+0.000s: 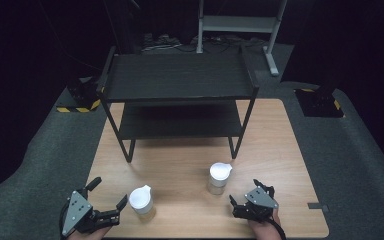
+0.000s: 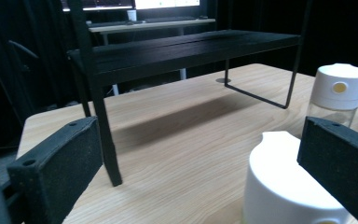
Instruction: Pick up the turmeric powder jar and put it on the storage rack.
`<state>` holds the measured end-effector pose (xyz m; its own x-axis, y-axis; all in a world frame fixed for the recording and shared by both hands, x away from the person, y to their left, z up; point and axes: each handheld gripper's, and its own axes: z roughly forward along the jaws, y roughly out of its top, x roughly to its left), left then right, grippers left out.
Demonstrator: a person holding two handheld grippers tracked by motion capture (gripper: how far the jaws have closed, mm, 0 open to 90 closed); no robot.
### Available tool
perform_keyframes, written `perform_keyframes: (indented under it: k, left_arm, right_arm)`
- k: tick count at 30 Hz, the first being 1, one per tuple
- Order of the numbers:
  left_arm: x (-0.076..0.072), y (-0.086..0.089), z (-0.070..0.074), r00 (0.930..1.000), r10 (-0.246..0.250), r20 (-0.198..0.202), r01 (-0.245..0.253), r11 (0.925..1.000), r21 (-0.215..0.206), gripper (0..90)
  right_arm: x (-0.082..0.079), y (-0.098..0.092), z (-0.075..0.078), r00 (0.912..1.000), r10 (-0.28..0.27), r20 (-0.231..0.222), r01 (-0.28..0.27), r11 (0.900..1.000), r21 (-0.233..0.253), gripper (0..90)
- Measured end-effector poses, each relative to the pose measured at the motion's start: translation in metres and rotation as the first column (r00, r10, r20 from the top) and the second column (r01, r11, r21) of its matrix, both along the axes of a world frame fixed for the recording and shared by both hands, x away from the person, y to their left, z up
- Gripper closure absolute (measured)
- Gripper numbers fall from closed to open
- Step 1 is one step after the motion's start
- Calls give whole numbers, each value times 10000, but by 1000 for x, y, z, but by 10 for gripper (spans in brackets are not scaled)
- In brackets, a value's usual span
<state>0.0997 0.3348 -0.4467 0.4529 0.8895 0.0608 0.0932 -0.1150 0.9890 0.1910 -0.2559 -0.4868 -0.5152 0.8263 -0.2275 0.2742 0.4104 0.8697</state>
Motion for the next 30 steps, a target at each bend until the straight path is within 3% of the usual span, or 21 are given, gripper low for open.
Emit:
perform_keyframes:
  k: [15,30]
  left_arm:
    - [5,-22,-3,9978,-653,-63,654,9976,205,4]
    - [5,-39,-14,9965,-830,123,825,9958,402,4]
  right_arm:
    - [1,0,0,10000,19,-25,-19,10000,10,3]
    - [1,-1,0,10000,24,-36,-24,10000,18,3]
